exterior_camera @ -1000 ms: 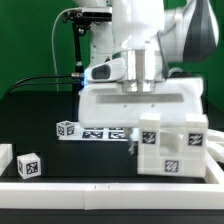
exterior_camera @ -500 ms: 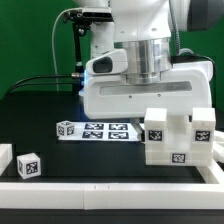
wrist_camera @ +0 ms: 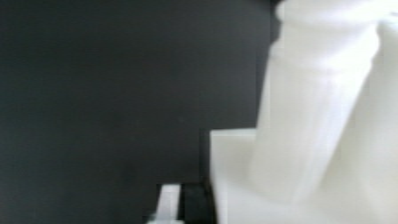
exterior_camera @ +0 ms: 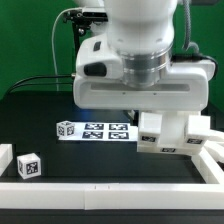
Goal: Assemble chair
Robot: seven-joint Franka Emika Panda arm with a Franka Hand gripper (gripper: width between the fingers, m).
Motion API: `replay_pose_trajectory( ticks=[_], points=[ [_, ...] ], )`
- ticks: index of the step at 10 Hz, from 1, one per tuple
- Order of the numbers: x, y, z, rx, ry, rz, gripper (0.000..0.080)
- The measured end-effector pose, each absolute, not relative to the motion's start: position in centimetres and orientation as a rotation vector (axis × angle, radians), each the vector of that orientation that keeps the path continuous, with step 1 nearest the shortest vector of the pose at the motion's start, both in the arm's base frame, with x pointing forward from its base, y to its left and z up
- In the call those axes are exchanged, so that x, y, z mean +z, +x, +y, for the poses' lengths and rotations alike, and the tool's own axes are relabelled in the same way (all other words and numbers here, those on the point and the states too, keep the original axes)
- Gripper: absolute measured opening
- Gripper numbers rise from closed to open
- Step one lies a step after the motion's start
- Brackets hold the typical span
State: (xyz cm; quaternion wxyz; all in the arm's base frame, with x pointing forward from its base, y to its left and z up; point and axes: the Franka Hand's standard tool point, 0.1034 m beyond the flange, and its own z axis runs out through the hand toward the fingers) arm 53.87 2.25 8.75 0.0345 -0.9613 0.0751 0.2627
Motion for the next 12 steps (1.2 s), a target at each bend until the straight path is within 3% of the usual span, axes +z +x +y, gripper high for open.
replay_pose_trajectory(
  ticks=[3, 4, 8, 10, 11, 12],
  points=[
    [8.8, 54.4, 2.7, 1.04, -2.893, -0.086, 0.0031],
    [8.7, 53.4, 2.7, 1.127, -2.828, -0.152, 0.0031],
    [8.0, 53.3, 2.4, 1.219, -2.812, -0.077, 0.0031],
    [7.3, 53.6, 2.6, 1.448, -2.778, 0.099, 0.0031],
    [6.3, 55.2, 2.5, 1.388, -2.812, 0.07, 0.0031],
    [6.6, 55.2, 2.5, 1.372, -2.817, 0.076, 0.0031]
  ],
)
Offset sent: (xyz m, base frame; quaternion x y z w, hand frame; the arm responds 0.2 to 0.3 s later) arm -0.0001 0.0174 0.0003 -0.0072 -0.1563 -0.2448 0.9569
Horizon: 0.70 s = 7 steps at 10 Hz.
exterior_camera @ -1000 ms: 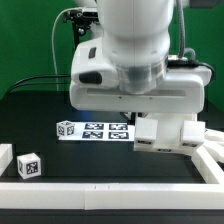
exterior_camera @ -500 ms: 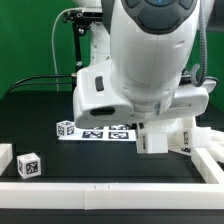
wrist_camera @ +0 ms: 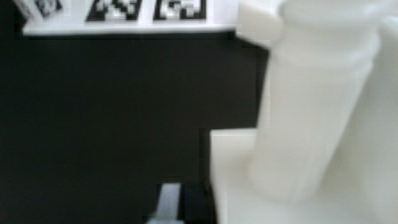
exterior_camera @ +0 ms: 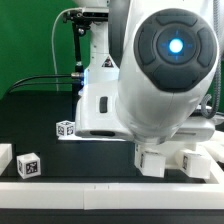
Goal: Assemble chair
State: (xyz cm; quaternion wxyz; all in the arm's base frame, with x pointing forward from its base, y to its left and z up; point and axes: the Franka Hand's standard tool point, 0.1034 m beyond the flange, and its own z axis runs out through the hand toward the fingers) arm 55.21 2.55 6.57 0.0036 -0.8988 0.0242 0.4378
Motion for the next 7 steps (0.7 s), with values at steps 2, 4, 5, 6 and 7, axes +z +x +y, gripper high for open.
replay_pose_trajectory(
  ticks=[2, 4, 5, 6, 7],
  points=[
    [6.3, 55.1, 2.3, 1.377, -2.815, 0.084, 0.0031],
    [5.8, 54.2, 2.3, 1.445, -2.784, 0.118, 0.0031],
    [5.2, 53.2, 2.1, 1.524, -2.77, 0.221, 0.0031],
    [5.1, 53.0, 2.2, 1.543, -2.778, 0.283, 0.0031],
    [5.2, 52.8, 2.3, 1.563, -2.78, 0.345, 0.0031]
  ],
)
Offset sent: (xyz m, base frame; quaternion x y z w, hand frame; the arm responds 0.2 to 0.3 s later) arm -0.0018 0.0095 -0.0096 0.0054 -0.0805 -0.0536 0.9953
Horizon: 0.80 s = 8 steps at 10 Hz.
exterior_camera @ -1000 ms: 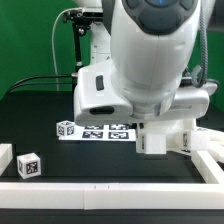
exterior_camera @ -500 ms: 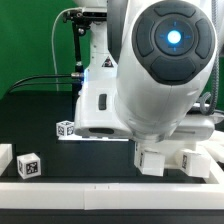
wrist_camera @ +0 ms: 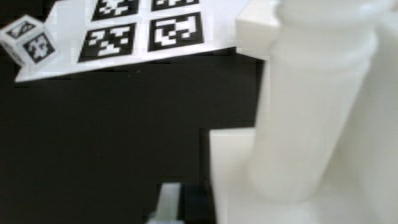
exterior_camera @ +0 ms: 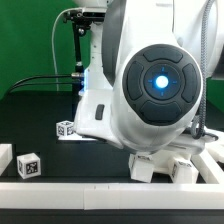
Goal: Assemble chair
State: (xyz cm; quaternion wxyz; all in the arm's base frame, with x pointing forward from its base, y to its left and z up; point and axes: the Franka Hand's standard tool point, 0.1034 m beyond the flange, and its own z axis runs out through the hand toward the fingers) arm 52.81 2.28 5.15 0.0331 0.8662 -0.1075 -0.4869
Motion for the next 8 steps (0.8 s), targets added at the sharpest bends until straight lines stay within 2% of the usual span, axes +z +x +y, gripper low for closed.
replay_pose_trajectory(
  ticks=[3, 8],
  points=[
    [5.3, 52.6, 2.1, -1.516, 2.653, -0.375, 0.0031],
    [4.9, 54.2, 3.7, -1.468, 2.74, -0.227, 0.0031]
  ],
)
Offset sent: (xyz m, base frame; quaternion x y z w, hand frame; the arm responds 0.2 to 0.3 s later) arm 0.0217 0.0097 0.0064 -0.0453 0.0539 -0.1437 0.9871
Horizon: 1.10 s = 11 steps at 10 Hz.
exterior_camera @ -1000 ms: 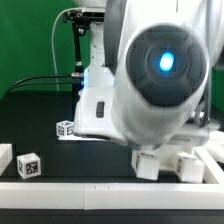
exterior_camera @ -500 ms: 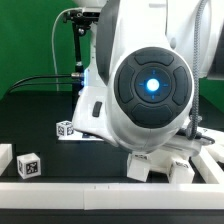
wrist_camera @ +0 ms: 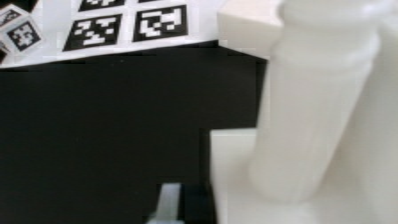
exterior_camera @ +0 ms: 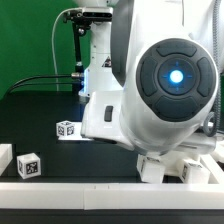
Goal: Assemble chair
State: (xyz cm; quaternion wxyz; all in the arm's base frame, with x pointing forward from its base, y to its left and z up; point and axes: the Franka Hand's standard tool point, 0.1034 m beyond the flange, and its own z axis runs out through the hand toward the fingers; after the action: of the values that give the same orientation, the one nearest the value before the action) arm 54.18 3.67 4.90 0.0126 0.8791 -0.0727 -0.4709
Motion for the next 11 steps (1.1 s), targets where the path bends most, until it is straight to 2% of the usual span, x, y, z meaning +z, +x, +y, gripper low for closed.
replay_pose_trajectory(
  ticks=[11],
  points=[
    [4.64, 54.37, 4.34, -1.458, 2.743, -0.183, 0.0031]
  ],
)
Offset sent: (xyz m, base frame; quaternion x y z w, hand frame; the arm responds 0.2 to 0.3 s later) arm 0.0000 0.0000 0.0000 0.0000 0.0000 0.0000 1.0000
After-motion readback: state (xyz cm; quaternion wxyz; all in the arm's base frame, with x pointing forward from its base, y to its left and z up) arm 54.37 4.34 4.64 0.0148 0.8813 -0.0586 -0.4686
